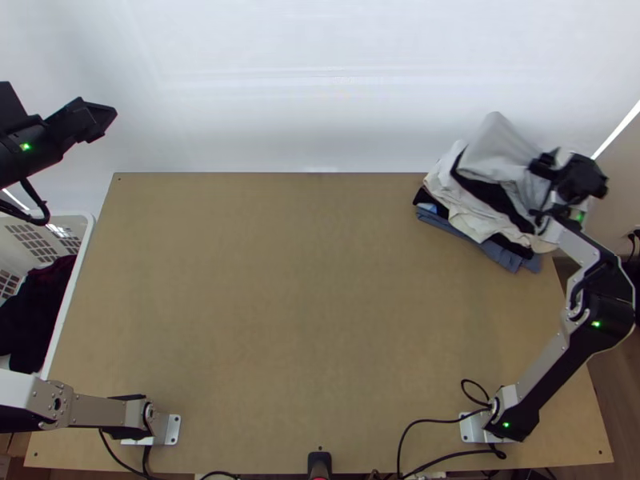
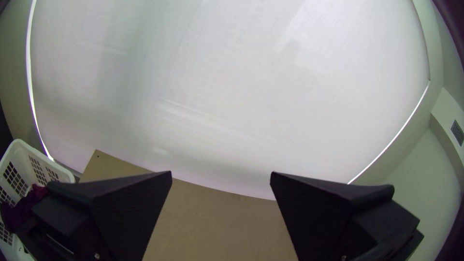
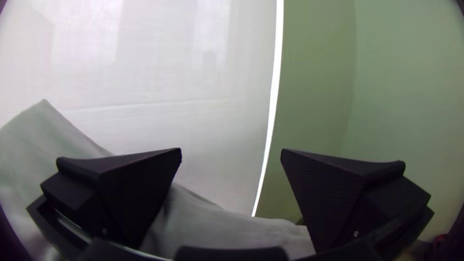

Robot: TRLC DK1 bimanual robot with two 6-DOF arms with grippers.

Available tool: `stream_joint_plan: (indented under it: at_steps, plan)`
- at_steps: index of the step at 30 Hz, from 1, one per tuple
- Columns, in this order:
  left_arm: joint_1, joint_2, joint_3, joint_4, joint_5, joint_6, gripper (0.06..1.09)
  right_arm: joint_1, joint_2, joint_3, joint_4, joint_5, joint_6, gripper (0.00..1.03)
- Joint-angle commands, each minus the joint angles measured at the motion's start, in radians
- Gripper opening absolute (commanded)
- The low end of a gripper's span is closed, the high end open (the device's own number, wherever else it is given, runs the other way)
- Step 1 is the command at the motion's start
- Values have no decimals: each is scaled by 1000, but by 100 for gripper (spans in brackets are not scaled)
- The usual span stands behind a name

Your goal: Fold the t-shirt

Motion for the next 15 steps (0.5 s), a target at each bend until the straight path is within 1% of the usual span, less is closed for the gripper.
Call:
stream_joint_plan:
  at_steps: [1, 5, 9, 15]
  plan:
    - [4, -29, 4, -4, -2, -9, 104, -50, 17, -35, -30, 28, 20, 96]
    - [6, -35, 4, -6, -2, -9, 105, -50, -45, -90, -30, 28, 36, 96]
    - [6, -42, 4, -7, -2, -9, 105, -6, -118, -129, -33, 27, 32, 96]
    - [6, -50, 6, -7, -2, -12, 104, 83, -169, -75, -68, 27, 23, 96]
